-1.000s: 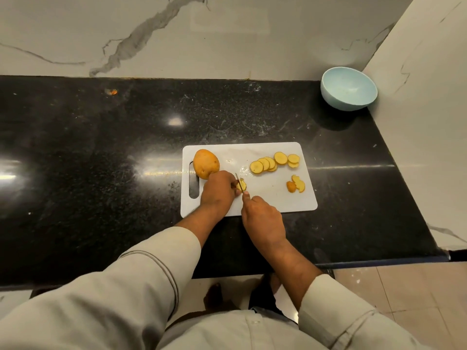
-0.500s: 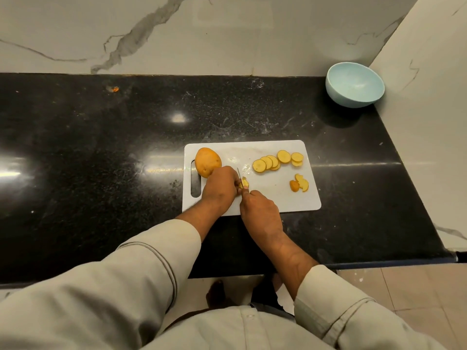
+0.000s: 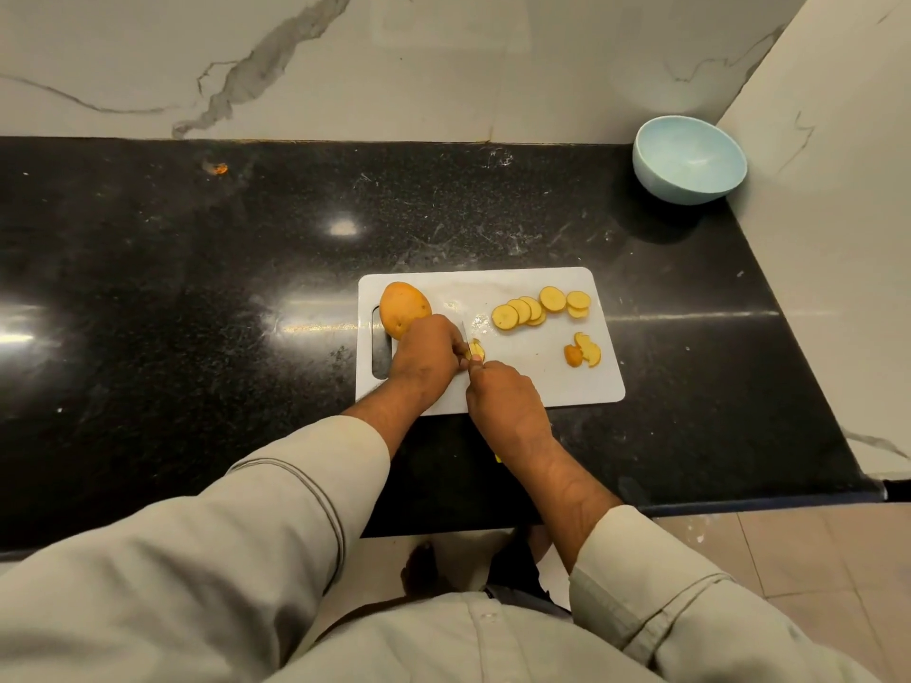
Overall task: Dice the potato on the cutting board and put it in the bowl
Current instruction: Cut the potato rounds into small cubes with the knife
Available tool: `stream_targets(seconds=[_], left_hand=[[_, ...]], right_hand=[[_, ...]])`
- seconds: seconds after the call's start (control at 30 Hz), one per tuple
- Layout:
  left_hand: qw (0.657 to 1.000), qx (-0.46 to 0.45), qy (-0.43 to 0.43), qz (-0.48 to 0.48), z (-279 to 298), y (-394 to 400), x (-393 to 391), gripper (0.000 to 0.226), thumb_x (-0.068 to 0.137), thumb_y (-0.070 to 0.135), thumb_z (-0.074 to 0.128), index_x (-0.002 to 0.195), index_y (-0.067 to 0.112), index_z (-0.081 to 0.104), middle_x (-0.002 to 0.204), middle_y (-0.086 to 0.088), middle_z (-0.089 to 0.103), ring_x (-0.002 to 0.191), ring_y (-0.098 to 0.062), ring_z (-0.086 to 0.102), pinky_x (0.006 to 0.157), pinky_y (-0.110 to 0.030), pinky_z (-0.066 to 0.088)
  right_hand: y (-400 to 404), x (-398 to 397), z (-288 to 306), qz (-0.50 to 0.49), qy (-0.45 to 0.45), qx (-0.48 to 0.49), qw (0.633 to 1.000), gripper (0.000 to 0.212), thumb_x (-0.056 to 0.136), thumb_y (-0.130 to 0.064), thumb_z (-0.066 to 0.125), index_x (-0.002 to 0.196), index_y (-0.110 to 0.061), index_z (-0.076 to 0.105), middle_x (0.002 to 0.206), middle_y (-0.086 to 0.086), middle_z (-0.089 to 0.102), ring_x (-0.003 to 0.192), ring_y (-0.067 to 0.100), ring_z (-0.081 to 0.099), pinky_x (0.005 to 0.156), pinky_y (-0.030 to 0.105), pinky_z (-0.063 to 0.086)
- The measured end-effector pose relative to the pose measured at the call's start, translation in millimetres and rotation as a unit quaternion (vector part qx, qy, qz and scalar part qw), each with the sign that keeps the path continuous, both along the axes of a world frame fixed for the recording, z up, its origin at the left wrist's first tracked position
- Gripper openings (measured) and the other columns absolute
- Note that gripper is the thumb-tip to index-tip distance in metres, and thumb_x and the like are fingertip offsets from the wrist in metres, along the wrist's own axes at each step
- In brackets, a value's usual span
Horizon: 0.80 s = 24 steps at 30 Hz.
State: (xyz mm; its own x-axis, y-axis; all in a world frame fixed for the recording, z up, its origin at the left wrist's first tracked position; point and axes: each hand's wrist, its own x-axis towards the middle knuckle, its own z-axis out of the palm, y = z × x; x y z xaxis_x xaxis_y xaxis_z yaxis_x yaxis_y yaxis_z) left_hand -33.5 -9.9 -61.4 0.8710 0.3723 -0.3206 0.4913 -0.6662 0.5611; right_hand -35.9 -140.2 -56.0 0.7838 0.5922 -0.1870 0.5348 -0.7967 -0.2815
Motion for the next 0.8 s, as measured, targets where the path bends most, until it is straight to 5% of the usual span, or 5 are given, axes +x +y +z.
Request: stream_targets(seconds=[0.17, 0.33, 0.47, 0.67, 0.8], left_hand=[[0.999, -0.018, -0.029, 0.020, -1.1, -0.3, -1.9, 0.011, 0.079, 0.008, 0.076, 0.090, 0.007, 0.075, 0.092, -0.005, 0.073, 0.070, -0.008, 0.056, 0.067, -0.021, 0.044], [1.000, -0.004, -0.024, 0.004, 3.9, -1.6, -2.9, 0.013, 0.080, 0.008, 0.075, 0.092, 0.005, 0.075, 0.094, -0.009, 0.073, 0.076, -0.015, 0.060, 0.072, -0.026, 0.050], [0.999, 0.021, -0.022, -0.012, 4.9, -2.5, -3.0, 0.012, 0.085, 0.007, 0.068, 0.095, 0.005, 0.074, 0.096, -0.009, 0.072, 0.067, -0.009, 0.052, 0.063, -0.020, 0.042], [0.984, 0.111, -0.014, -0.142, 26.1, 5.0, -0.2, 0.037, 0.085, 0.006, 0.066, 0.122, 0.010, 0.061, 0.116, -0.010, 0.058, 0.095, -0.024, 0.060, 0.081, -0.030, 0.049], [0.953, 0.110, 0.031, -0.280, 40.3, 8.9, 10.1, 0.035, 0.092, 0.014, 0.060, 0.127, 0.016, 0.058, 0.123, -0.003, 0.053, 0.080, -0.007, 0.059, 0.069, -0.022, 0.046]], right_hand=[[-22.5, -19.4, -3.1, 0.016, 0.012, -0.003, 1.000, 0.048, 0.102, -0.018, 0.033, 0.148, -0.009, 0.030, 0.104, 0.010, 0.059, 0.087, 0.028, 0.059, 0.063, 0.032, 0.033], [-47.9, -37.8, -2.6, 0.029, 0.034, 0.001, 0.999, 0.047, 0.103, -0.023, 0.034, 0.149, -0.013, 0.030, 0.112, 0.005, 0.060, 0.093, 0.021, 0.061, 0.079, 0.033, 0.048], [-68.6, -49.2, 2.9, 0.011, 0.033, 0.038, 0.999, 0.046, 0.103, -0.026, 0.037, 0.148, -0.017, 0.034, 0.098, -0.003, 0.055, 0.081, 0.010, 0.054, 0.074, 0.024, 0.045], [-76.1, -37.5, 14.4, -0.026, 0.005, 0.106, 0.994, 0.044, 0.101, -0.024, 0.046, 0.143, -0.011, 0.044, 0.094, 0.004, 0.062, 0.079, 0.015, 0.058, 0.074, 0.030, 0.052], [-73.7, -25.1, 17.5, -0.047, -0.016, 0.110, 0.993, 0.044, 0.100, -0.022, 0.048, 0.142, -0.009, 0.045, 0.091, 0.007, 0.062, 0.077, 0.018, 0.059, 0.074, 0.034, 0.054]])
